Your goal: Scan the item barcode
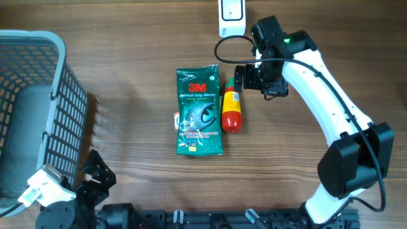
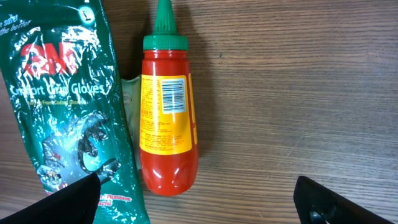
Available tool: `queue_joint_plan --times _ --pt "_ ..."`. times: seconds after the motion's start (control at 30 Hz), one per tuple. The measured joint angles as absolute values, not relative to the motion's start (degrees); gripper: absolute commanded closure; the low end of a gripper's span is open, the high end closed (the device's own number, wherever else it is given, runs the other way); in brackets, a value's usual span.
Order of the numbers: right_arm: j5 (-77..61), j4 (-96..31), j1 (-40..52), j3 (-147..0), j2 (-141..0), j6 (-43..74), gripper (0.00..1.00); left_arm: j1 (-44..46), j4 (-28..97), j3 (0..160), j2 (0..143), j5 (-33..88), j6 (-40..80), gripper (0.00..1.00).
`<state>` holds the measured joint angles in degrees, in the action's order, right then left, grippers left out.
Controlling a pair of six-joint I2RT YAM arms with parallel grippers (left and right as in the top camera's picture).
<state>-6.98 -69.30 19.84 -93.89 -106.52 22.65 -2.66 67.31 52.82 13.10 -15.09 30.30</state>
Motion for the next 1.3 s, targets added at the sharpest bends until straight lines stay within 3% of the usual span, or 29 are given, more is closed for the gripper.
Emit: queue_joint_plan --times 0.73,1.1,1.3 --pt "-16.49 -68.25 18.57 -93.73 -106.56 17.21 0.0 -2.66 67.33 52.82 13.1 -15.09 30.3 0.0" --pt "-21.43 -56.6 18.2 -77.41 -106.74 17.21 0.0 -2.66 67.31 52.82 13.1 -15.09 30.3 0.0" --pt "-21.41 -55.92 18.28 -76.47 -106.74 17.63 0.0 -2.66 67.31 52.82 13.1 -15.09 30.3 0.0"
